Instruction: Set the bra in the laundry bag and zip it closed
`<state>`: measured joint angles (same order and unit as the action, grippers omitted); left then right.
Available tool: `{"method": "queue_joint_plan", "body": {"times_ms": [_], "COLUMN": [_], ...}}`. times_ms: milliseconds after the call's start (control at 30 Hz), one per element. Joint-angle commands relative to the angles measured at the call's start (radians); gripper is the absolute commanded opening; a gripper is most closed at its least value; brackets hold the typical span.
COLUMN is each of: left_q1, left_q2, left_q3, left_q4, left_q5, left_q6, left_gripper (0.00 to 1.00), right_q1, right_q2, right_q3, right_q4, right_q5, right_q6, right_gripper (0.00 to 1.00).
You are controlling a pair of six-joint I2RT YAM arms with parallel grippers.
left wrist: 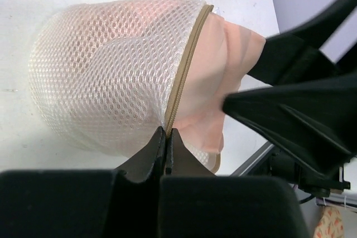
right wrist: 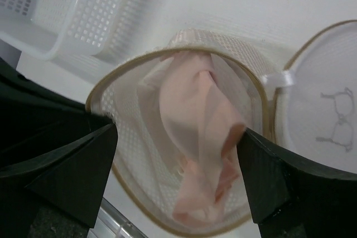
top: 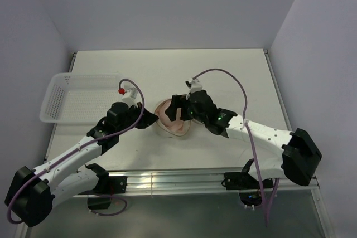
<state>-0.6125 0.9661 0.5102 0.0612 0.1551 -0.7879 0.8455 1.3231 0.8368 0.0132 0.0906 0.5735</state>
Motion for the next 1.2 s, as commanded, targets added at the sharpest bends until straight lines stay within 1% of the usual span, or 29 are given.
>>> {"method": "queue_joint_plan", "body": {"times_ms": [0,33,100,167,200,267,300,333,367,400,433,533,600,633,667,700,733,800,833,933,1000,1100,1167], "left_q1": [-0.003,-0.004,-0.004,-0.003,-0.004,-0.004,-0.004,-0.004,-0.003,-0.004,-0.004,-0.004,-0.004,-0.004,-0.003,-0.004,-0.003,-0.004,-0.004,-0.004,-0.004,-0.004,-0.004], "left_q2": [-0.024,-0.029,-0.032,-0.030,-0.033,-0.046,-0.047,-0.059,-0.066,-0.069,-0.075,-0.076,-0.076,-0.078,-0.079,-0.082,-0.093,-0.098,-0.098,-0.095,-0.096,-0.098,-0.093], "left_q3": [0.031,0.028,0.030,0.030,0.028,0.027,0.027,0.022,0.010,0.004,0.001,-0.010,-0.015,-0.012,-0.007,-0.010,-0.012,-0.019,-0.019,-0.030,-0.039,-0.045,-0.044], "left_q4": [0.005,0.008,0.011,0.005,0.008,0.008,0.003,0.005,0.017,0.026,0.034,0.055,0.064,0.063,0.062,0.060,0.058,0.061,0.063,0.069,0.075,0.072,0.075], "left_q5": [-0.055,-0.064,-0.062,-0.060,-0.063,-0.063,-0.063,-0.066,-0.066,-0.066,-0.063,-0.046,-0.037,-0.032,-0.029,-0.034,-0.034,-0.031,-0.026,-0.025,-0.016,-0.019,-0.009], "left_q6": [-0.007,-0.010,-0.008,-0.005,-0.010,-0.008,-0.005,-0.005,-0.008,-0.011,-0.013,-0.016,-0.020,-0.019,-0.014,-0.010,-0.011,-0.017,-0.014,-0.017,-0.024,-0.020,-0.024], "left_gripper": [0.00,0.00,0.00,0.00,0.00,0.00,0.00,0.00,0.00,0.00,0.00,0.00,0.00,0.00,0.00,0.00,0.00,0.00,0.00,0.00,0.00,0.00,0.00], "right_q1": [-0.002,-0.003,-0.008,-0.016,-0.020,-0.045,-0.052,-0.060,-0.069,-0.072,-0.075,-0.106,-0.149,-0.169,-0.189,-0.236,-0.253,-0.273,-0.287,-0.302,-0.310,-0.316,-0.316], "right_q2": [-0.068,-0.079,-0.111,-0.162,-0.186,-0.280,-0.313,-0.382,-0.418,-0.447,-0.503,-0.554,-0.559,-0.561,-0.556,-0.550,-0.539,-0.522,-0.495,-0.423,-0.404,-0.352,-0.349], "right_q3": [-0.036,-0.038,-0.045,-0.064,-0.076,-0.129,-0.151,-0.195,-0.221,-0.244,-0.304,-0.416,-0.464,-0.516,-0.540,-0.562,-0.582,-0.628,-0.651,-0.663,-0.688,-0.700,-0.712], "right_q4": [-0.073,-0.093,-0.096,-0.090,-0.084,-0.068,-0.061,-0.053,-0.053,-0.059,-0.058,-0.056,-0.062,-0.039,-0.018,0.002,0.063,0.115,0.175,0.254,0.351,0.439,0.482], "right_q5": [0.044,0.054,0.063,0.075,0.105,0.129,0.145,0.185,0.205,0.225,0.271,0.307,0.308,0.298,0.256,0.227,0.204,0.164,0.147,0.126,0.113,0.104,0.118], "right_q6": [-0.044,-0.049,-0.043,-0.034,-0.017,0.008,0.037,0.054,0.068,0.106,0.132,0.241,0.336,0.362,0.385,0.428,0.445,0.511,0.531,0.597,0.644,0.689,0.706], "right_gripper": [0.94,0.96,0.98,0.98,0.97,0.97,0.94,0.92,0.92,0.89,0.86,0.77,0.72,0.74,0.77,0.84,0.87,0.93,0.93,0.93,0.93,0.93,0.93]}}
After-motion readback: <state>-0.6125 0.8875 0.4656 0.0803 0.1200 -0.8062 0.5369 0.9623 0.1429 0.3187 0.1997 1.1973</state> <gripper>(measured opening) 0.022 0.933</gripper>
